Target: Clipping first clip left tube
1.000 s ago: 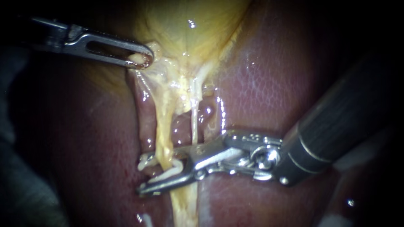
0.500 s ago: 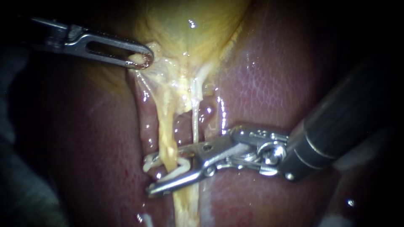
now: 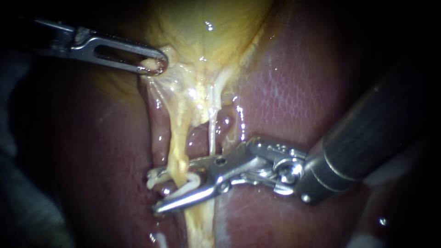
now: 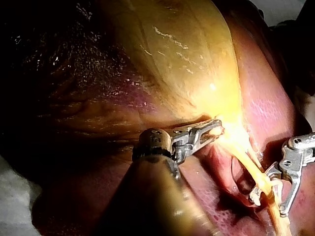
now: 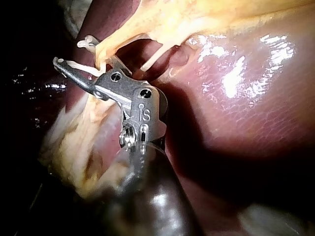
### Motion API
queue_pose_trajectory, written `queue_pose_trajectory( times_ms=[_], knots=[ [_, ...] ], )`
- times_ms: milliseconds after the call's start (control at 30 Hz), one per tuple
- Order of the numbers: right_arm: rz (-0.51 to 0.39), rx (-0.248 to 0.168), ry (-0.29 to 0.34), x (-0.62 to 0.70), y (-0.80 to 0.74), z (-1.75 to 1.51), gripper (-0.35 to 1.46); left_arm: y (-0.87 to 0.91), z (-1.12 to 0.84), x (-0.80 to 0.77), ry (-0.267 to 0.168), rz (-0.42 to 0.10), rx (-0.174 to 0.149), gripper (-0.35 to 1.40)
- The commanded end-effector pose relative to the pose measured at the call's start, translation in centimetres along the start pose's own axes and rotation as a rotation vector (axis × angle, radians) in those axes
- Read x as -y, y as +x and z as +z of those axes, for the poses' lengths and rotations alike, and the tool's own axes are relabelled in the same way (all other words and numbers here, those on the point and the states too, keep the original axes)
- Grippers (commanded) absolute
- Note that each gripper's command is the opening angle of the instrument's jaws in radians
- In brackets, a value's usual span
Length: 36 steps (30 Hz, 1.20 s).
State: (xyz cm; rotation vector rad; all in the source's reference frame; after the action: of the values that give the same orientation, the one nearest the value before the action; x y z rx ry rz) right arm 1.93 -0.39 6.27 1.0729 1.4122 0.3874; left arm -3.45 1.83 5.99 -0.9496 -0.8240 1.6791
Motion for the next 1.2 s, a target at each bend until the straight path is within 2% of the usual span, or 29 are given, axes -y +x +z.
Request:
queue_pose_trajectory(
  times_ms=[33, 500, 933, 1033, 1067, 1200],
  knots=[
    [0.001, 0.0, -0.001, 0.0, 0.0, -0.01, 0.38, 0.0, 0.0, 0.0, 0.0, 0.0, 0.0, -0.35],
    [-0.005, 0.0, -0.001, -0.02, 0.0, -0.02, 0.26, 0.0, 0.0, 0.0, 0.0, 0.0, 0.0, -0.35],
    [-0.011, -0.001, -0.003, -0.06, 0.0, -0.08, -0.02, 0.0, 0.0, 0.0, 0.0, 0.0, 0.0, -0.35],
    [-0.011, -0.001, -0.002, -0.05, -0.01, -0.1, -0.17, 0.0, 0.0, 0.0, 0.0, 0.0, 0.0, -0.35],
    [-0.011, 0.0, -0.002, -0.05, -0.01, -0.11, -0.34, 0.0, 0.0, 0.0, 0.0, 0.0, 0.0, -0.35],
    [-0.017, 0.001, 0.0, -0.02, -0.02, -0.13, -0.35, 0.0, 0.0, 0.0, 0.0, 0.0, 0.0, -0.35]
  ],
)
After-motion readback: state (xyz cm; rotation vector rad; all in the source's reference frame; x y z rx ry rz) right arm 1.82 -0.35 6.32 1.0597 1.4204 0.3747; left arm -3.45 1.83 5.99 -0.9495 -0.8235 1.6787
